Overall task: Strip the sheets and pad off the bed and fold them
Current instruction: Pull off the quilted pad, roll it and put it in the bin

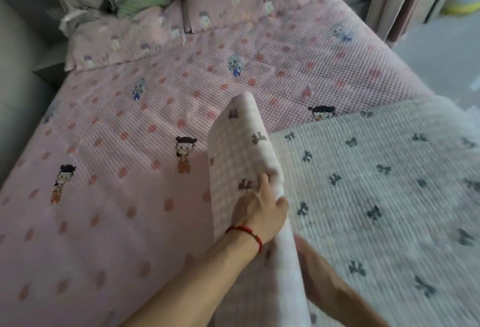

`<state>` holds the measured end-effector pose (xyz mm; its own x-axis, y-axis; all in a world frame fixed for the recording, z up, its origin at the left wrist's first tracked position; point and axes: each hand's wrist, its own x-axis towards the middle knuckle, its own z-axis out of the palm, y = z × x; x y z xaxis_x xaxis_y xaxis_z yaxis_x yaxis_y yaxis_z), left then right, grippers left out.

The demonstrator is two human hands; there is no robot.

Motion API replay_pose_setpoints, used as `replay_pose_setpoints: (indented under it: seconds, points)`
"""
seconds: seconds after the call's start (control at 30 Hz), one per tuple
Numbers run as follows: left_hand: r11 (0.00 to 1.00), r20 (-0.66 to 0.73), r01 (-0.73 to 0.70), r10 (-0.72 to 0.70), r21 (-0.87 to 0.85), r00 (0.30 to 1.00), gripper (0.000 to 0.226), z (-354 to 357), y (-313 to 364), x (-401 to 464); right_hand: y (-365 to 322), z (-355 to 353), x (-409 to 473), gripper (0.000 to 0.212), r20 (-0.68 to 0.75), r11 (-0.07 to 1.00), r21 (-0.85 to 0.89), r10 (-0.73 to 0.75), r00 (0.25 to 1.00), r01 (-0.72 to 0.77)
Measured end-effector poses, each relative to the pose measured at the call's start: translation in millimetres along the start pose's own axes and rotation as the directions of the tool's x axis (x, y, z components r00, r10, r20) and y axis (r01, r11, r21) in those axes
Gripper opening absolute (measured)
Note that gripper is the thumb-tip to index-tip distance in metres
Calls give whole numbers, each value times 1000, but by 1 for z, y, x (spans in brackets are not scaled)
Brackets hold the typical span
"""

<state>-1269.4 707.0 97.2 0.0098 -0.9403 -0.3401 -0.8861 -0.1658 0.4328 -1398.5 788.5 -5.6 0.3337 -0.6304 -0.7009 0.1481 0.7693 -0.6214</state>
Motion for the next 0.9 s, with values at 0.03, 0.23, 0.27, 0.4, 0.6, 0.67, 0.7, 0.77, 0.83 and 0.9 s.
replay_pose_setpoints:
  seconds: [0.03,0.23,0.27,0.4,0.6,0.67,0.7,0.77,0.83,0.9]
  points:
    - [1000,106,-18,20,-17,994,52,22,11,5,-6,-22,-5,46,-94,998,45,-33,995,37]
    - [946,134,-86,46,314,990,58,92,-48,4,-7,-84,-19,26,-340,756,-655,-277,898,-15]
    - [951,137,-84,44,299,990,58,97,-61,3,-4,-77,-16,22,-327,719,-695,-328,887,9]
    - [943,189,-143,88,300,978,58,106,-78,4,26,-52,10,57,-350,561,-828,-525,776,7]
    - [917,188,-163,99,363,977,61,121,-85,9,19,-36,39,71,-121,141,-990,-693,711,-31]
    - [912,120,-158,121,378,985,62,130,-87,5,9,-48,57,68,3,23,-999,-652,758,23]
    - [907,73,-155,137,392,988,62,133,-87,5,6,-57,65,69,3,30,-999,-609,793,26]
    - [906,-35,-109,135,409,990,63,136,-89,15,10,-70,72,71,-39,75,-997,-559,828,4]
    - [931,-109,-7,50,364,993,63,126,-89,45,11,-71,72,71,-37,76,-997,-580,814,9]
    - [948,-89,37,-9,315,996,58,112,-87,86,12,-72,76,70,-40,90,-996,-582,812,15]
